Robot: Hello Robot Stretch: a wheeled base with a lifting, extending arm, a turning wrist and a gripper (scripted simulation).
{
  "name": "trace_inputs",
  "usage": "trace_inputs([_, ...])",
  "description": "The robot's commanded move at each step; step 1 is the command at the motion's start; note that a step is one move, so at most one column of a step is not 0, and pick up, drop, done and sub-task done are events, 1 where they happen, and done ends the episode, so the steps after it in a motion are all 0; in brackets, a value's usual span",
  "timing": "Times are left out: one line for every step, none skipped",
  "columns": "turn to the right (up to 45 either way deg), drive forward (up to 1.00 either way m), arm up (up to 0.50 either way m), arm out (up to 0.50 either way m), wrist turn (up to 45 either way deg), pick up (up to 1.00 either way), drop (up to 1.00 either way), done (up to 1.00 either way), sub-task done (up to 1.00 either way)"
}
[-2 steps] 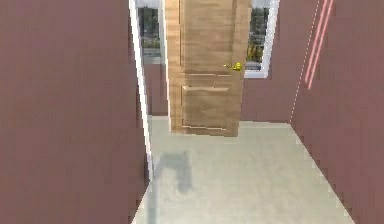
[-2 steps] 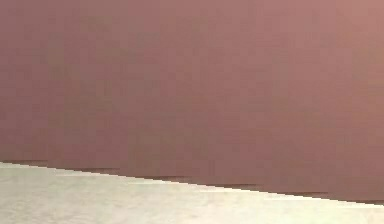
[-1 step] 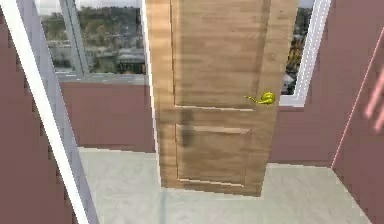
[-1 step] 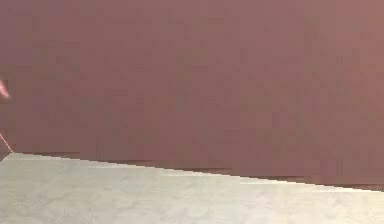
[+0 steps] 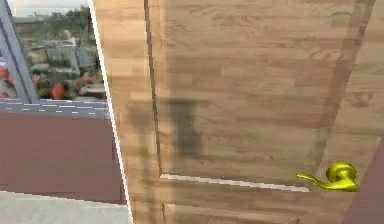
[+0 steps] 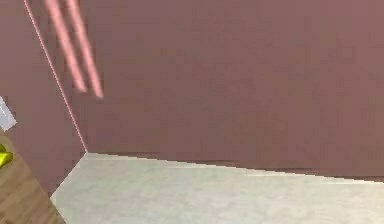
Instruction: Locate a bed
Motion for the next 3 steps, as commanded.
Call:
trace_inputs([-45.0,0.0,0.0,0.0,0.0,0.0,0.0,0.0,0.0])
trace_inputs([-33.0,0.0,0.0,0.0,0.0,0.0,0.0,0.0,0.0])
trace_inputs([0.0,0.25,0.0,0.0,0.0,0.0,0.0,0.0,0.0])
